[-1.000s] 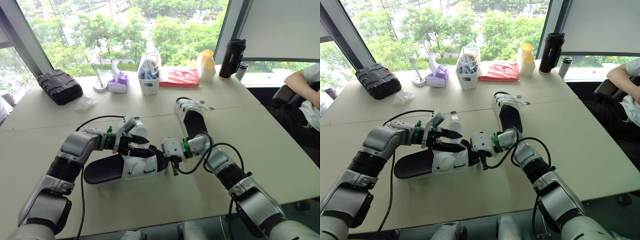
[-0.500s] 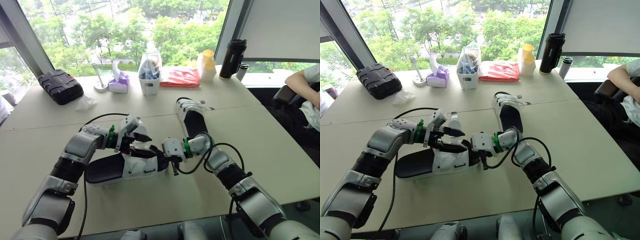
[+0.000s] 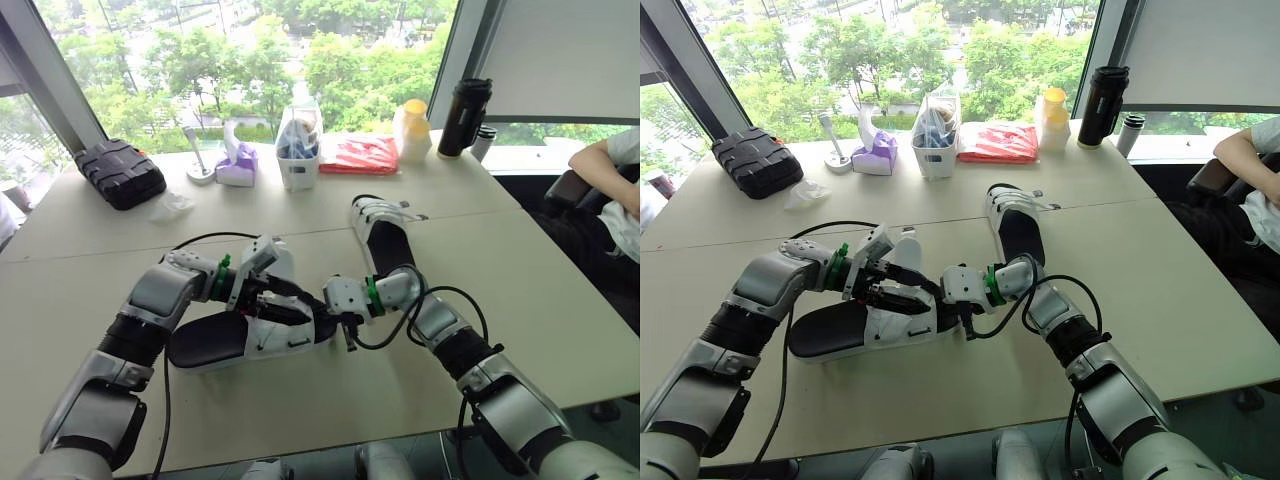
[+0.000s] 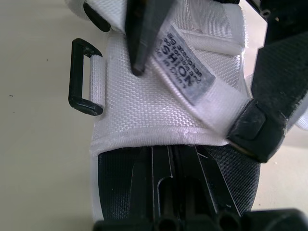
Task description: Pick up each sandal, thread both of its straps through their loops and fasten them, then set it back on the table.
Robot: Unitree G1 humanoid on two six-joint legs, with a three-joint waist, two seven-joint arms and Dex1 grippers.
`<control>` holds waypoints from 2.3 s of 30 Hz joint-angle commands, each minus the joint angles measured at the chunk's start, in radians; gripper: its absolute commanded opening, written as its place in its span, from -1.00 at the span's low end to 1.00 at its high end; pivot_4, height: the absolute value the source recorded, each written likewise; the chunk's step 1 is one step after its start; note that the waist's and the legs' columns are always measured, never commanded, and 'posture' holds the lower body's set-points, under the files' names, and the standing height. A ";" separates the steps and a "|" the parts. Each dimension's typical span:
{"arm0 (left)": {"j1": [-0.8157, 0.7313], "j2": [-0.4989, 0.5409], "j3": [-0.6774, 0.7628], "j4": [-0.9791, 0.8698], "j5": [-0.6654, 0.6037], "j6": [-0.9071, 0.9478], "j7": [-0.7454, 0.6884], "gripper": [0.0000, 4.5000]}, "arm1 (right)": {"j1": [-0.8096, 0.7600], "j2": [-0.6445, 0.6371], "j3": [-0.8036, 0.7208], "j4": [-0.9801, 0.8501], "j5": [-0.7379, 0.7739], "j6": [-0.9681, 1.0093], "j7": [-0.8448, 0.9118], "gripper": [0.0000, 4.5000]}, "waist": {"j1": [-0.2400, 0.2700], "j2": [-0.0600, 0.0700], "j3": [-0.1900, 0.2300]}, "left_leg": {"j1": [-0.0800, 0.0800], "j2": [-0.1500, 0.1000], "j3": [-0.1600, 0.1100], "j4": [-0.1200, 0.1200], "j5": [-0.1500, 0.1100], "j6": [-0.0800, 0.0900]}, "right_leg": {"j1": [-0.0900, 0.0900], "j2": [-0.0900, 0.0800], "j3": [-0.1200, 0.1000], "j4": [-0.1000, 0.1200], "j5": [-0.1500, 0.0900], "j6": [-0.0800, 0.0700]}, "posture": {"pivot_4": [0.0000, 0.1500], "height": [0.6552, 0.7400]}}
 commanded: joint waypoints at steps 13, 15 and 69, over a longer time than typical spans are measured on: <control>0.130 -0.001 0.177 -0.125 -0.105 -0.011 0.084 -0.98 | 0.027 -0.019 0.044 0.085 -0.089 0.029 -0.018 -1.00 | -0.002 0.000 0.000 | 0.000 0.001 0.000 0.000 0.000 0.000 | 0.000 0.000 0.000 0.000 0.000 0.000 | 1.00 1.00; 0.167 0.015 0.209 -0.172 -0.134 0.023 0.101 -0.98 | 0.027 -0.019 0.046 0.084 -0.088 0.029 -0.018 -1.00 | -0.001 0.000 0.000 | 0.000 0.002 0.000 0.000 0.000 0.000 | 0.000 0.000 0.000 0.001 0.001 -0.001 | 1.00 1.00; 0.519 -0.196 0.488 -0.265 -0.309 -0.156 0.599 -0.98 | 0.055 -0.030 0.068 0.055 -0.095 -0.003 0.029 -1.00 | 0.003 -0.004 -0.004 | 0.001 0.001 0.000 0.000 0.000 -0.001 | 0.001 -0.001 0.000 -0.001 0.002 -0.003 | 1.00 1.00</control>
